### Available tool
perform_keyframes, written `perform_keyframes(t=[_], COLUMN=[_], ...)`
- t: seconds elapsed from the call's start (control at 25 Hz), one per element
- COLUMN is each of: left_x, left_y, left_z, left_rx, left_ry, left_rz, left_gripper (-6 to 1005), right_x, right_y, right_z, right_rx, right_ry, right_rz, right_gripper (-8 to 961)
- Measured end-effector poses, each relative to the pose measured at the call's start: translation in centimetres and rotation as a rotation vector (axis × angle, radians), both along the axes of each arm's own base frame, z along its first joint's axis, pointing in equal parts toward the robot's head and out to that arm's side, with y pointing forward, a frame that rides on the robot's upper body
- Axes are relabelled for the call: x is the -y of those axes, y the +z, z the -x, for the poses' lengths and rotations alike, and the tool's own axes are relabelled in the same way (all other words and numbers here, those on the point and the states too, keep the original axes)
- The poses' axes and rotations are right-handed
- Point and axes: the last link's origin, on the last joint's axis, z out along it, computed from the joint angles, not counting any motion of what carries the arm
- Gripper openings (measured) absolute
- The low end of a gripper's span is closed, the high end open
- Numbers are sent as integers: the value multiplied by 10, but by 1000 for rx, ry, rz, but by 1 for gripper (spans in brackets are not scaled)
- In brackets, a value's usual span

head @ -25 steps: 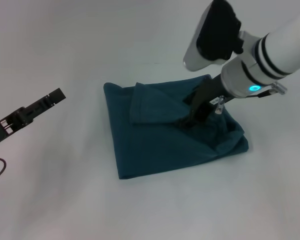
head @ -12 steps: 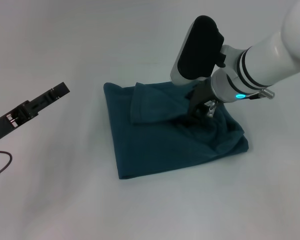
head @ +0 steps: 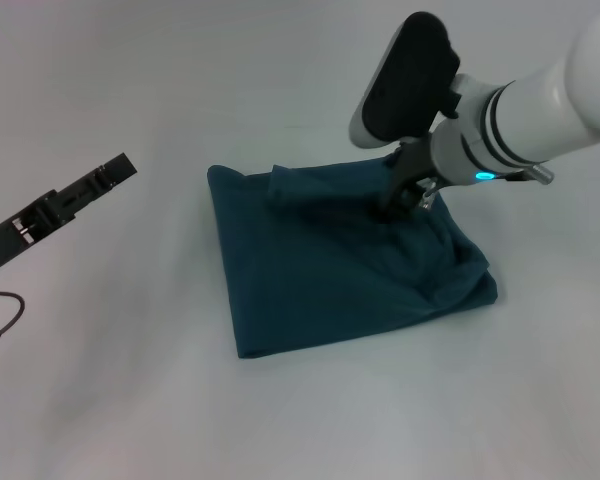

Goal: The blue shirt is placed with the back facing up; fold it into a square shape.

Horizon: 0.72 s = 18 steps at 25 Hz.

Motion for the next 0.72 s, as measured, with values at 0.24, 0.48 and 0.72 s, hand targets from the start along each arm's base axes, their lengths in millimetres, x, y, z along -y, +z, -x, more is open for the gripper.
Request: perform_keyframes(t=[0.24,0.48,0.72], left_x=[-3,-4,-6], left_y=[3,5,5], left_z=[-2,-1,-3], left_rx=[12,13,16], left_ry=[-2,5,1], left_rz=[-24,-34,-39], left_gripper=[888,888,887], right_x=[-11,-23,-26], right_y=[13,33,46], right_z=[-6,-19,-32], right_rx=[3,-10,-39], right_ry=[-16,-84,-143], right_rz=[-119,-241,-275], right_gripper=[683,683,682])
